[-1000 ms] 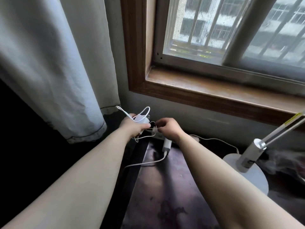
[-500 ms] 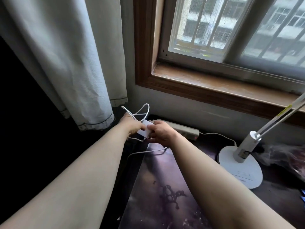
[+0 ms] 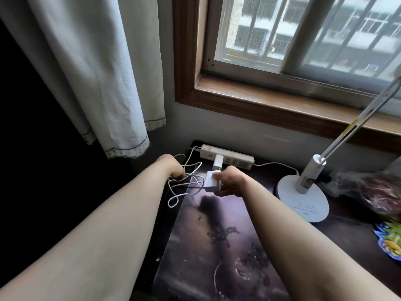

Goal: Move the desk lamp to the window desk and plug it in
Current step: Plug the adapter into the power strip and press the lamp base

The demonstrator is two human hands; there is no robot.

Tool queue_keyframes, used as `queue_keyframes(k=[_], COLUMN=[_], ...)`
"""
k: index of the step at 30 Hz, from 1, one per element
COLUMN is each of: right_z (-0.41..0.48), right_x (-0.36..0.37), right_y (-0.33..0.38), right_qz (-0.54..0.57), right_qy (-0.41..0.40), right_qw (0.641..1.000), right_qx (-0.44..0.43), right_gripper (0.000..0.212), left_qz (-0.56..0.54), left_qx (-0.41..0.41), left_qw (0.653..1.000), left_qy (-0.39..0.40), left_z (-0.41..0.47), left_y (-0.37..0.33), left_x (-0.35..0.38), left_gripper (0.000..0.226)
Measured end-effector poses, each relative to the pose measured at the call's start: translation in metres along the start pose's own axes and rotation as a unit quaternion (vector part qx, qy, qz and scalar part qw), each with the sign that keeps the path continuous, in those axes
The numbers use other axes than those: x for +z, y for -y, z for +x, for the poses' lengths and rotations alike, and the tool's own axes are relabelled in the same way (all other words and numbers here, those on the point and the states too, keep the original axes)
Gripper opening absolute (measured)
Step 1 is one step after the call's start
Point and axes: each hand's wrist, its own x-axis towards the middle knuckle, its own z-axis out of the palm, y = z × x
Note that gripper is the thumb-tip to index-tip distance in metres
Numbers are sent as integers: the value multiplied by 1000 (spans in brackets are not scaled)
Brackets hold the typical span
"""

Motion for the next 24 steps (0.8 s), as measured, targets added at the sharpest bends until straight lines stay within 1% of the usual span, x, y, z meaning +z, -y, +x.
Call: queue_keyframes(k=[2,4,6,7,8,10,12,13,15,17,18,20,22,24], right_z=[-3,-9,-13,-14,-14,-11,-5,-2,9,19,25,34,42,48], right_x=[-12,-25,-37,-43,-47,-56,-61,-65,-68,-69,-68,-66,-64,-60], right_y=[-6,-10,-14,-17,-21,-28,-35,-38,-42,-45,-46,-46,-46,-45], right_qz=[-10,-12,34,57,69,77,96,106,115,124,138,162,182,219], right_qy=[2,-18,-31,-37,-42,-55,-74,-86,-97,-103,-103,-100,-92,-73], right_qw=[1000,1000,999,998,997,996,993,990,988,986,984,980,977,971], right_qx=[1,1,14,21,19,9,11,18,30,42,49,57,67,68], right_gripper=[25,24,17,15,15,13,8,8,8,18,19,6,11,7], left_qz=[-38,-80,-99,-95,-92,-82,-58,-42,-18,-13,-13,-6,12,60], left_qx=[34,76,110,128,148,159,172,181,190,191,189,193,196,213], left_qw=[999,994,989,987,985,983,983,982,982,981,981,980,980,974], left_qy=[0,0,14,18,22,31,31,25,5,-20,-34,-53,-44,-39], left_z=[2,-1,3,1,4,6,11,15,21,33,41,53,65,76], left_y=[-12,-28,-43,-51,-57,-73,-82,-88,-96,-101,-105,-110,-116,-120], left_x=[6,16,29,36,44,58,67,71,72,72,72,70,70,71], left_gripper=[21,14,46,54,55,48,34,26,22,20,21,28,41,47])
